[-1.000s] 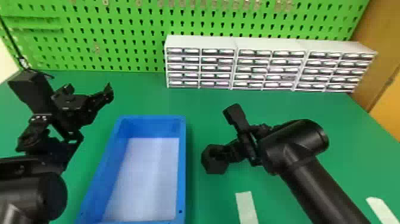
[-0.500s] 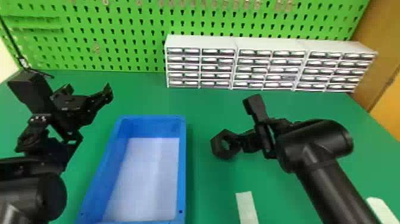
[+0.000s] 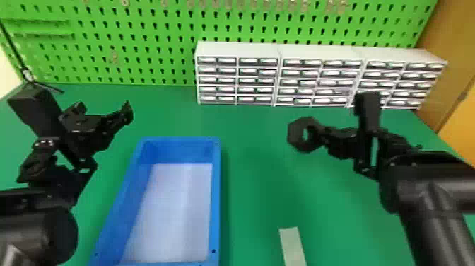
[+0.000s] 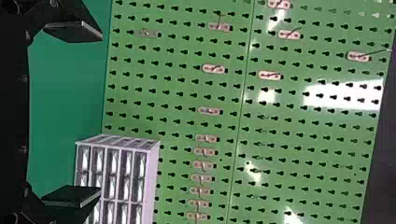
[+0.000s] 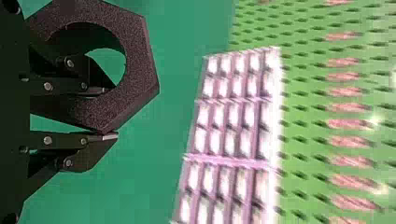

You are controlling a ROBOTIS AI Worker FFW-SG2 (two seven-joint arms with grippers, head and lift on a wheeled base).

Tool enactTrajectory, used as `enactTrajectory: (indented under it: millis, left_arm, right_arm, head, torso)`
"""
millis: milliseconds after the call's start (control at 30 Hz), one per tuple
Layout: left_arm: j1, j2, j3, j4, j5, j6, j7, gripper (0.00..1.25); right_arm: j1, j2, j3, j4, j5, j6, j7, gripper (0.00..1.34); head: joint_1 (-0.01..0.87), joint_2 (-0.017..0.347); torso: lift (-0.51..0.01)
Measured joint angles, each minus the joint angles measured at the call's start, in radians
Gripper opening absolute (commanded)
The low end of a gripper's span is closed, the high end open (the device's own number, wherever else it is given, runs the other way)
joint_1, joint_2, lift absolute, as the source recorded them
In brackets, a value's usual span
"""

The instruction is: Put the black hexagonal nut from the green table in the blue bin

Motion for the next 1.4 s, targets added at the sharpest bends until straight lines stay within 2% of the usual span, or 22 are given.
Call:
enactTrajectory:
  millis: [167, 333, 633, 733, 967, 1400]
  left_arm:
    - [0.0, 0.0, 0.004, 0.0, 0.001, 0.0, 0.0, 1.12]
    - [0.001, 0.0, 0.007, 0.0, 0.001, 0.0, 0.001, 1.12]
    - [0.004, 0.0, 0.01, 0.0, -0.001, 0.0, 0.001, 1.12]
    - [0.004, 0.0, 0.011, 0.0, -0.001, 0.0, 0.001, 1.12]
    - [0.006, 0.0, 0.009, 0.0, -0.001, 0.0, 0.003, 1.12]
    - [0.009, 0.0, 0.015, 0.0, -0.009, -0.002, 0.006, 1.12]
  right_arm:
    - [0.02, 0.012, -0.038, -0.034, -0.062, -0.1, -0.066, 0.39]
    - [0.033, 0.027, -0.047, -0.044, -0.137, -0.189, -0.095, 0.39]
    - [0.036, 0.031, 0.025, -0.052, -0.292, -0.319, -0.137, 0.39]
    - [0.029, 0.023, 0.067, -0.053, -0.345, -0.355, -0.147, 0.39]
    - [0.001, -0.016, 0.199, -0.053, -0.461, -0.38, -0.157, 0.39]
    - [-0.021, -0.074, 0.414, -0.052, -0.595, -0.372, -0.16, 0.39]
  head:
    - [0.692, 0.008]
    - [0.692, 0.008]
    - [0.692, 0.008]
    - [0.692, 0.008]
    - [0.692, 0.008]
    - [0.692, 0.008]
  torso:
    - [-0.097]
    - [-0.097]
    - [-0.097]
    - [-0.097]
    - [-0.097]
    - [-0.097]
